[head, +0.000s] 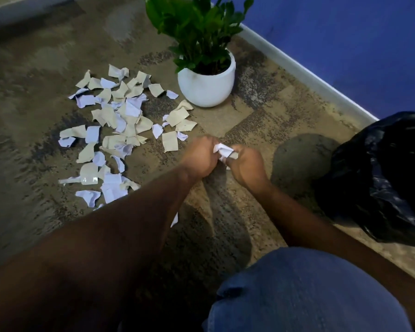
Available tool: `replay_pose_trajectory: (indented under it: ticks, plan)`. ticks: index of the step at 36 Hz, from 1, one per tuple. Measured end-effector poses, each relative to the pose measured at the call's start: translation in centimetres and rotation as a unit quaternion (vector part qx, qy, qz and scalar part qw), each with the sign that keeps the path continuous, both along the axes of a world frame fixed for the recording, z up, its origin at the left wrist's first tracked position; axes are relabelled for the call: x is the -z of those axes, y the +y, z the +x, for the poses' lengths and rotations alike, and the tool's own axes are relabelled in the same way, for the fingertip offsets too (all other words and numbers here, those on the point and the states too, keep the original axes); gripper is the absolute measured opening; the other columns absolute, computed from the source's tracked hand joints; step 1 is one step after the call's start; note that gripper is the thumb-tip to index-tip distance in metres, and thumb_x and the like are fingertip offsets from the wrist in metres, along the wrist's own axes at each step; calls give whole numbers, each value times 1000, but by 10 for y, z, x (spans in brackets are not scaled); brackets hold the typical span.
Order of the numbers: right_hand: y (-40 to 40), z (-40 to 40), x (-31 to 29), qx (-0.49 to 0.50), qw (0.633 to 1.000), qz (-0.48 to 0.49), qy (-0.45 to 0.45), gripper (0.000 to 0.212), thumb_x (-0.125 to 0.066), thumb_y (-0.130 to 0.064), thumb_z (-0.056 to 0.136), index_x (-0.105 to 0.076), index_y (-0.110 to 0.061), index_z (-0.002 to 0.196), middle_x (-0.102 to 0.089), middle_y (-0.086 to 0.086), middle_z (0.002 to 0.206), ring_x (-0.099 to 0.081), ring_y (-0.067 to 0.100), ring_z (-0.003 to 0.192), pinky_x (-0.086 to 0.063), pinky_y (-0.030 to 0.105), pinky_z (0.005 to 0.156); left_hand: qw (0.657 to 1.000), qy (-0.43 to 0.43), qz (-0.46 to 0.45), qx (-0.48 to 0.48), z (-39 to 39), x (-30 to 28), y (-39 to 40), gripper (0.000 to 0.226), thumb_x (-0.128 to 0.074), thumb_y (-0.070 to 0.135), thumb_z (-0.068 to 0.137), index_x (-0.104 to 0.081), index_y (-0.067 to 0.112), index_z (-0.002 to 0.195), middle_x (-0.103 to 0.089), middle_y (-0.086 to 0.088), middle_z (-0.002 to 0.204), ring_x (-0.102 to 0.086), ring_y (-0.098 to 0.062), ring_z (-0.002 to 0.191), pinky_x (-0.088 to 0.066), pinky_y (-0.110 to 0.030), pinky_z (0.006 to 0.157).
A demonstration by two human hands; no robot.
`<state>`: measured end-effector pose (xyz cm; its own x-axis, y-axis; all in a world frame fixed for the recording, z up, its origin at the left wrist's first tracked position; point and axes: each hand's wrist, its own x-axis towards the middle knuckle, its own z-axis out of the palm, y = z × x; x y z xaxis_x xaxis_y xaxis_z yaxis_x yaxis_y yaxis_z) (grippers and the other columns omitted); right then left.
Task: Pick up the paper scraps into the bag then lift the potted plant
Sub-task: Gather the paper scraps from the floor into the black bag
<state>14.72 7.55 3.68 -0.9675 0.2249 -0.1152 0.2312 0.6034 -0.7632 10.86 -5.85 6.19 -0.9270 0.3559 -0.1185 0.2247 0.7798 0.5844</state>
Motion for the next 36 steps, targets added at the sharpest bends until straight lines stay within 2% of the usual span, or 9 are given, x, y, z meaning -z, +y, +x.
replay_pose_trajectory:
  ticks: [4, 7, 11, 18, 22, 25, 29, 32, 36]
  plan:
    - [30, -2, -27, 25, 999, 4, 25, 14, -68, -30, 89, -76, -19, 91, -73, 0, 77, -67, 17, 73, -50, 29, 69, 998, 51, 38, 9, -4, -23, 32, 12, -57, 13, 88, -68, 12, 88, -69, -8, 90, -63, -25, 85, -34, -24, 66]
    - [58, -1, -50, 50, 998, 18, 44, 20, -67, -31, 88, -66, -27, 68, -66, -9, 64, -61, 8, 63, -43, 24, 62, 995, 70, 71, 27, -5, -41, 59, 12, -57, 13, 87, -69, 12, 88, -69, -7, 89, -64, -25, 85, -32, -23, 64]
    - [97, 10, -85, 83, 989, 98, 80, 11, -67, -24, 87, -70, -21, 77, -66, -5, 70, -61, 10, 67, -41, 23, 57, 985, 100, 108, 90, -8, -65, 102, 22, -57, 13, 86, -74, 13, 100, -72, -3, 96, -66, -22, 92, -46, -27, 75]
    - [162, 41, -133, 168, 956, 202, 129, 9, -63, -19, 88, -63, -21, 79, -62, -7, 72, -57, 9, 66, -35, 21, 56, 960, 190, 176, 106, 9, -105, 187, 13, -63, 13, 85, -70, 11, 96, -70, 3, 92, -63, -17, 83, -40, -21, 68]
    - [191, 72, -149, 209, 942, 220, 143, 12, -58, -21, 87, -57, -20, 75, -54, -8, 62, -50, 6, 56, -28, 11, 46, 953, 175, 184, 166, 23, -122, 229, 13, -60, 14, 85, -68, 8, 94, -70, -6, 97, -63, -24, 91, -45, -31, 74]
    - [211, 91, -151, 238, 943, 196, 123, 11, -60, -23, 88, -66, -15, 85, -65, -3, 70, -59, 8, 62, -41, 21, 49, 951, 156, 177, 200, 36, -125, 255, 17, -56, 9, 84, -66, 7, 97, -68, -11, 101, -62, -28, 96, -43, -34, 75]
    - [233, 112, -147, 266, 942, 178, 96, 9, -64, -19, 89, -67, -21, 98, -60, -6, 75, -49, -8, 55, -36, 4, 44, 948, 117, 163, 248, 51, -118, 278, 21, -57, 8, 84, -65, 5, 102, -67, -14, 104, -62, -31, 98, -37, -29, 68]
    - [245, 122, -140, 288, 940, 172, 58, 12, -65, -17, 89, -62, -22, 100, -60, -5, 81, -51, 0, 64, -36, 18, 47, 947, 65, 154, 274, 57, -108, 285, 34, -70, 17, 81, -61, 6, 112, -61, -11, 108, -59, -24, 93, -42, -28, 66]
    - [251, 128, -131, 296, 945, 139, 27, 32, -69, -20, 88, -63, -18, 119, -66, 2, 102, -62, 16, 81, -48, 26, 59, 943, 35, 128, 306, 59, -101, 288, 64, -78, 26, 77, -52, 14, 134, -54, -9, 130, -56, -23, 114, -49, -33, 93]
